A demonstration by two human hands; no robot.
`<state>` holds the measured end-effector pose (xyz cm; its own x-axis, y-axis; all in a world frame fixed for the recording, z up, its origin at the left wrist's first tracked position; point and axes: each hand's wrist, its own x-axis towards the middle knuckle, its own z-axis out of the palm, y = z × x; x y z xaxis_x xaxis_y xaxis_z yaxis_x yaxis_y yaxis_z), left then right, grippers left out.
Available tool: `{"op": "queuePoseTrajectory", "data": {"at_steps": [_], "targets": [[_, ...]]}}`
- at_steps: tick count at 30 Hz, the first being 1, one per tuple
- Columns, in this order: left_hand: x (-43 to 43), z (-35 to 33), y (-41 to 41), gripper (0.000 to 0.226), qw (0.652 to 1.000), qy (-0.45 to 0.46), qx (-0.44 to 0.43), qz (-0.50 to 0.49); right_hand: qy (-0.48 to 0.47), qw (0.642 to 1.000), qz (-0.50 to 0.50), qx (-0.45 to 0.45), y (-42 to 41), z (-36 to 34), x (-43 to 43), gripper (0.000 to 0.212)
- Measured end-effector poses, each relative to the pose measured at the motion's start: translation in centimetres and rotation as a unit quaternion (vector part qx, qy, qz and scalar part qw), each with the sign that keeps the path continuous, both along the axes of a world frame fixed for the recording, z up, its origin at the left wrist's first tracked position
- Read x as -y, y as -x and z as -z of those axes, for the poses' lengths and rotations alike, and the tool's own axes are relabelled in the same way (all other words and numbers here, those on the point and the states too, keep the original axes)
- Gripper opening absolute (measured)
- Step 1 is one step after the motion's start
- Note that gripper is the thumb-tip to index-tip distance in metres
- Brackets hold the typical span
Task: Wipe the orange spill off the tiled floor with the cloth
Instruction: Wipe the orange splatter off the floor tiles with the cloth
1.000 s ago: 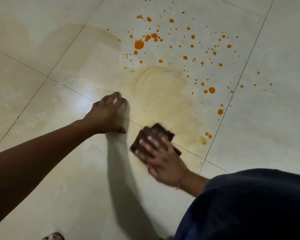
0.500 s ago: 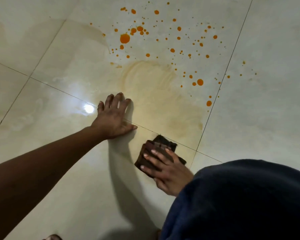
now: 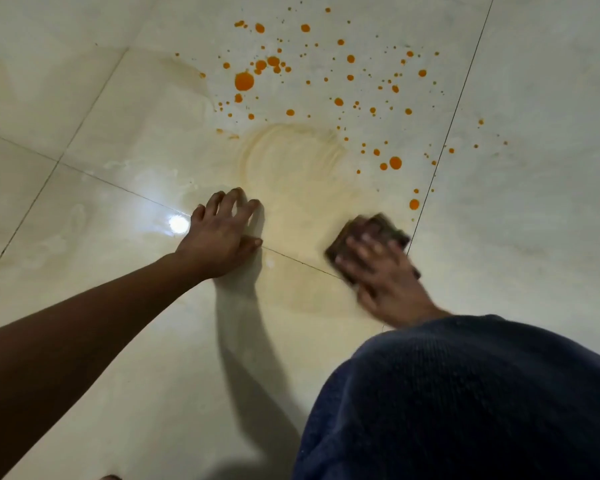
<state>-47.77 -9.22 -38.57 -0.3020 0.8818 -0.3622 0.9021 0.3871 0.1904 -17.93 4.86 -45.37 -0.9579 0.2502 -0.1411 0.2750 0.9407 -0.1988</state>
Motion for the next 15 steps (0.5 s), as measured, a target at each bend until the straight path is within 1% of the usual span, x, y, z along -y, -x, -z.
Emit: {"op": "queuePoseTrajectory", "data": {"at_steps": [1, 2, 3, 4, 5, 6, 7, 8, 9, 10, 11, 12, 13, 14, 15], "targets": [[0.0, 0.0, 0.0, 0.069, 1.0, -0.001, -0.008, 0.002, -0.029, 0.992, 0.118, -0.046, 1.0, -0.9, -3.1, 0.059], [-0.3, -0.1, -0.1, 0.074, 1.0, -0.011, -0.017, 0.01, -0.002, 0.966, 0.252, -0.056, 2.3, -2.6, -5.1, 0.058], [-0.7, -0.3, -0.3, 0.08, 0.999, -0.021, -0.019, 0.02, -0.002, 0.934, 0.344, -0.092, 4.0, -3.5, -6.1, 0.058], [-1.1, -0.6, -0.6, 0.087, 0.999, -0.025, -0.011, 0.025, 0.006, 0.934, 0.346, -0.088, 5.1, -4.3, -5.2, 0.059], [-2.0, -1.1, -1.3, 0.093, 0.999, -0.024, 0.007, 0.032, -0.009, 0.951, 0.299, -0.073, 5.1, -3.6, -3.1, 0.061], [-2.6, -1.4, -1.8, 0.098, 0.999, -0.018, 0.024, 0.033, -0.015, 0.979, 0.199, -0.035, 4.2, -2.9, 0.3, 0.062], [-3.5, -1.7, -2.6, 0.101, 0.999, -0.013, 0.036, 0.036, -0.038, 0.995, 0.092, -0.033, 2.1, -2.4, 3.0, 0.062], [-4.2, -1.9, -3.3, 0.104, 0.998, -0.003, 0.045, 0.041, -0.057, 0.998, 0.027, -0.02, -0.4, -2.3, 3.4, 0.061], [-4.7, -2.0, -3.9, 0.106, 0.998, 0.011, 0.052, 0.044, -0.043, 0.999, 0.001, -0.03, -2.1, -2.7, 1.6, 0.06], [-5.2, -2.0, -4.4, 0.109, 0.997, 0.025, 0.054, 0.046, -0.037, 0.998, 0.031, -0.036, -2.8, -3.2, -1.0, 0.06], [-5.5, -1.9, -4.8, 0.111, 0.997, 0.039, 0.05, 0.051, -0.039, 0.992, 0.105, -0.059, -2.5, -3.2, -3.8, 0.06], [-5.8, -1.6, -5.1, 0.113, 0.996, 0.049, 0.04, 0.059, -0.022, 0.975, 0.214, -0.048, -1.2, -3.8, -6.7, 0.06], [-5.8, -1.5, -5.2, 0.114, 0.996, 0.057, 0.031, 0.062, -0.013, 0.946, 0.323, -0.036, 0.9, -4.2, -9.2, 0.062], [-5.8, -1.3, -5.1, 0.114, 0.996, 0.058, 0.025, 0.06, -0.016, 0.921, 0.388, -0.037, 3.3, -4.4, -10.6, 0.063], [-6.0, -1.1, -5.2, 0.115, 0.997, 0.053, 0.022, 0.056, -0.012, 0.916, 0.399, -0.048, 5.6, -4.3, -10.6, 0.065]]}}
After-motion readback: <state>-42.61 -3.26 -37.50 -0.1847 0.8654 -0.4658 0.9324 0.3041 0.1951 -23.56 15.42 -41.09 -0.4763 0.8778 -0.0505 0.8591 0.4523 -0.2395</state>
